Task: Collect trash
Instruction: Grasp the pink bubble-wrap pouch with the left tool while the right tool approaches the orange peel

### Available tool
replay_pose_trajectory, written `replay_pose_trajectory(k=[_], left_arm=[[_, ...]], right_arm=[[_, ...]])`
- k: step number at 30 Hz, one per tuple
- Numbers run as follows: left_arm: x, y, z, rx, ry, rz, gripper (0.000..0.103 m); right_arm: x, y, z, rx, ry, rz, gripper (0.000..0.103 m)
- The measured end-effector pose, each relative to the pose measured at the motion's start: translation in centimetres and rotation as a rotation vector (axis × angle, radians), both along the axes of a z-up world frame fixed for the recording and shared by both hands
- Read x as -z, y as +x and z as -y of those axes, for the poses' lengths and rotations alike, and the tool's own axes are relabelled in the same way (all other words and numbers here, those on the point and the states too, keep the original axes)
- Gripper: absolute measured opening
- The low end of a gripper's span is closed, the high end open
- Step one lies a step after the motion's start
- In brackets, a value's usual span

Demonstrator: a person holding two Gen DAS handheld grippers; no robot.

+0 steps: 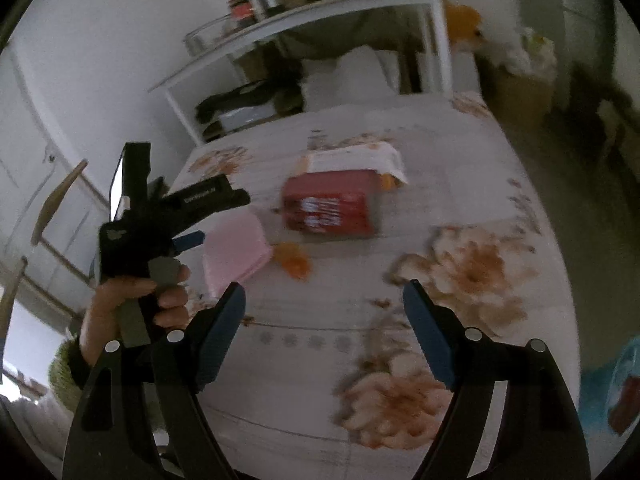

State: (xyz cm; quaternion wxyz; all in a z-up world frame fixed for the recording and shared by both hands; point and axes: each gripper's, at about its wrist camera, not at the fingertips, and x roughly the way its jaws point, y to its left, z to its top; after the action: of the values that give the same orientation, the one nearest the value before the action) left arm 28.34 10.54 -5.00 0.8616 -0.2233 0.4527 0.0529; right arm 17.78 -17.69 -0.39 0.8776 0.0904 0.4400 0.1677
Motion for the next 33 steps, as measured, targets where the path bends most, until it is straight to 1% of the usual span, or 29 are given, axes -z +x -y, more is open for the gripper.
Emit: replay_pose_trajectory(k=[4, 6, 8, 9, 10, 11, 13, 16, 20, 23, 26, 28, 30, 33], left_arm=[[1.1, 0.7, 0.9, 0.018, 0.08, -0.008, 0.097], [1.4, 0.8, 1.6, 0.052, 0.157, -0.006, 0.097], [1.7, 0.7, 2.0, 0.09, 0.197, -0.014, 0.097], [1.8, 0.6, 2.1, 0.112, 0.214, -0.017, 0.095], [1.8, 0.3, 2.1, 0.135, 0.231, -0.012, 0.09], [1.7, 0.0, 2.0, 0.15, 0.237, -0.008, 0.088], [1.7, -0.5, 1.7, 0.186, 0.232, 0.0, 0.083], [1.7, -1.4, 1.1, 0.236, 0.221, 0.006, 0.082], [1.7, -3.2, 0.6, 0.311, 0.224, 0.015, 0.082], [1.6, -5.6, 0.4, 0.395, 0.203, 0.038, 0.082], [1.6, -8.1, 0.9, 0.467, 0.213, 0.057, 0.082], [1.6, -9.1, 1.0, 0.485, 0.219, 0.057, 0.083], [1.5, -9.6, 0.8, 0.485, 0.196, 0.054, 0.083], [1.2, -10.0, 0.0, 0.477, 0.106, 0.061, 0.083]], right_arm=[[0.0, -0.5, 1.4, 0.026, 0.0, -0.008, 0.076], [0.1, -0.6, 1.7, 0.028, -0.01, -0.006, 0.076], [0.2, -0.6, 1.9, 0.027, -0.009, -0.008, 0.076], [0.2, -0.6, 2.0, 0.026, -0.005, -0.008, 0.076], [0.3, -0.5, 2.1, 0.025, -0.001, -0.008, 0.076], [0.3, -0.5, 2.0, 0.023, 0.002, -0.008, 0.076], [0.1, -0.6, 1.8, 0.012, 0.008, -0.006, 0.076], [0.3, -0.5, 1.0, -0.015, 0.009, -0.005, 0.076], [1.0, 0.1, -0.5, -0.053, 0.022, -0.03, 0.074], [1.3, 0.5, -1.7, -0.078, 0.031, -0.041, 0.072], [1.7, 1.1, -3.2, -0.109, 0.028, -0.045, 0.072], [2.2, 1.7, -4.2, -0.131, 0.024, -0.045, 0.071], [3.0, 2.6, -5.3, -0.145, 0.028, -0.058, 0.067], [4.3, 4.0, -6.9, -0.159, -0.005, -0.061, 0.061]])
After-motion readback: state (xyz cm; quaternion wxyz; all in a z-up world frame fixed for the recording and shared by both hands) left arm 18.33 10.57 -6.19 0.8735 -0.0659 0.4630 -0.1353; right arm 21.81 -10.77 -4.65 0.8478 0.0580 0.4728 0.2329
